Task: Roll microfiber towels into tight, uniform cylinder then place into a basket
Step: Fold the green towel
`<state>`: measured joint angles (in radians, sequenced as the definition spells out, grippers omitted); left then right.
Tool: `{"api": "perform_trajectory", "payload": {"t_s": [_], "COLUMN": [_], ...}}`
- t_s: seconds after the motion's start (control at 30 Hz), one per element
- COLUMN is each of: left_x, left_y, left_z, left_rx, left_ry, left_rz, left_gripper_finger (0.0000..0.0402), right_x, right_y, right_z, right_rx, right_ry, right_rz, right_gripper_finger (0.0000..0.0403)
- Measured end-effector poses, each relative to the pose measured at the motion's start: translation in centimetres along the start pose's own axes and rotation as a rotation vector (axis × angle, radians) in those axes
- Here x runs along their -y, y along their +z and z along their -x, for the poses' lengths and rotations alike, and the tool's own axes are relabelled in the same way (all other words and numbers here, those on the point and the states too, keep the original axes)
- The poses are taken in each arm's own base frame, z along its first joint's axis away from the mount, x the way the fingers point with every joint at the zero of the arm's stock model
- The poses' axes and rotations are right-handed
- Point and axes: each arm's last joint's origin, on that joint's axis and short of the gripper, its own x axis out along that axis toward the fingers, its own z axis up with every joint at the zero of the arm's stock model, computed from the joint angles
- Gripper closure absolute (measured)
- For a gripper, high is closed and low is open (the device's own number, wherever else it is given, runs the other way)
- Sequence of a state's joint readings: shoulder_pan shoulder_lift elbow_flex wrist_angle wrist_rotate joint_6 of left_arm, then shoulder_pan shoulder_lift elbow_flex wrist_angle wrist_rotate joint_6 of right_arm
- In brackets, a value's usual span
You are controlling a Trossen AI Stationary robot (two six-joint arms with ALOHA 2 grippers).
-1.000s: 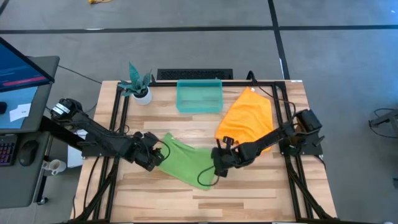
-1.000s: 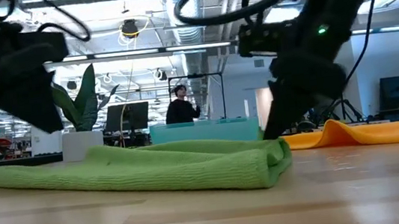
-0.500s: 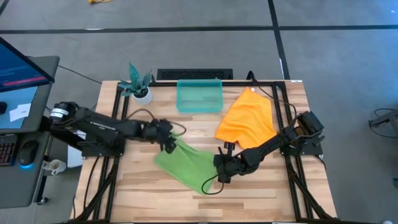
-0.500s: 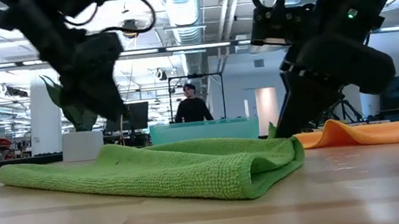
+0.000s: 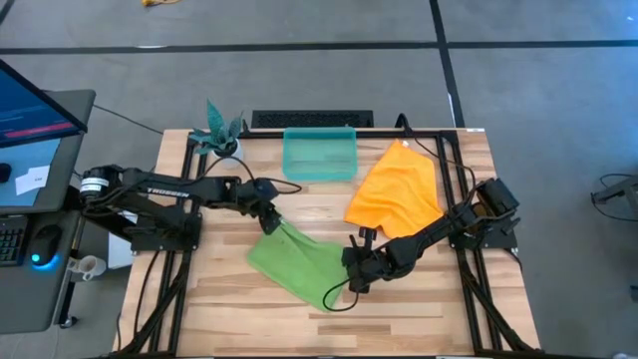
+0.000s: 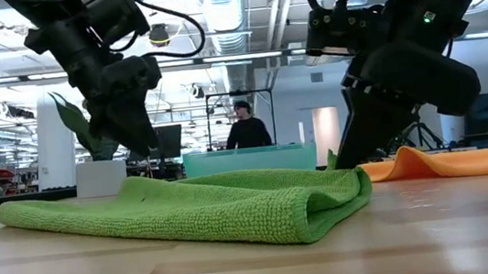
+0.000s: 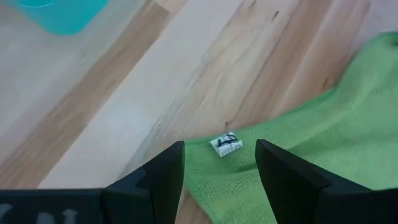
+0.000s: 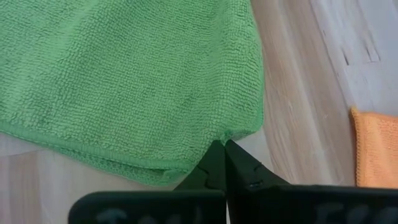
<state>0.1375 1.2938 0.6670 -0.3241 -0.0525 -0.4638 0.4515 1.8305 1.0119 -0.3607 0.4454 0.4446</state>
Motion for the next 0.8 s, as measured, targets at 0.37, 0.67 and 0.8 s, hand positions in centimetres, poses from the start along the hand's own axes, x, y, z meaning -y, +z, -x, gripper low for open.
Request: {"api": "perform_trajectory", "payload": {"t_s": [0.37,0.67,0.8], "left_x": [0.0,-1.1,-1.1], "left_y": [-0.4,-0.4,-0.5], "left_z": [-2.9,-3.7,-4.0], "left_rx": [-0.063,-0.076,-0.088], "left_ry": [0.024,0.118,0.102], "left_rz": [-0.036,0.012,0.014], "left_gripper_finger": [0.0212,0.0212,0.0212], "right_x": [0.0,0.0,-0.1], "right_y": [0.0,0.0,0.0], "right_z": [0.0,0.0,0.0], "right_rx": [-0.006,-0.009,-0.012], "right_ry": [0.0,0.01,0.02], "right_rz": [0.003,0.001,0.001], "right_gripper_finger": [0.0394,0.0396,0.0395]}}
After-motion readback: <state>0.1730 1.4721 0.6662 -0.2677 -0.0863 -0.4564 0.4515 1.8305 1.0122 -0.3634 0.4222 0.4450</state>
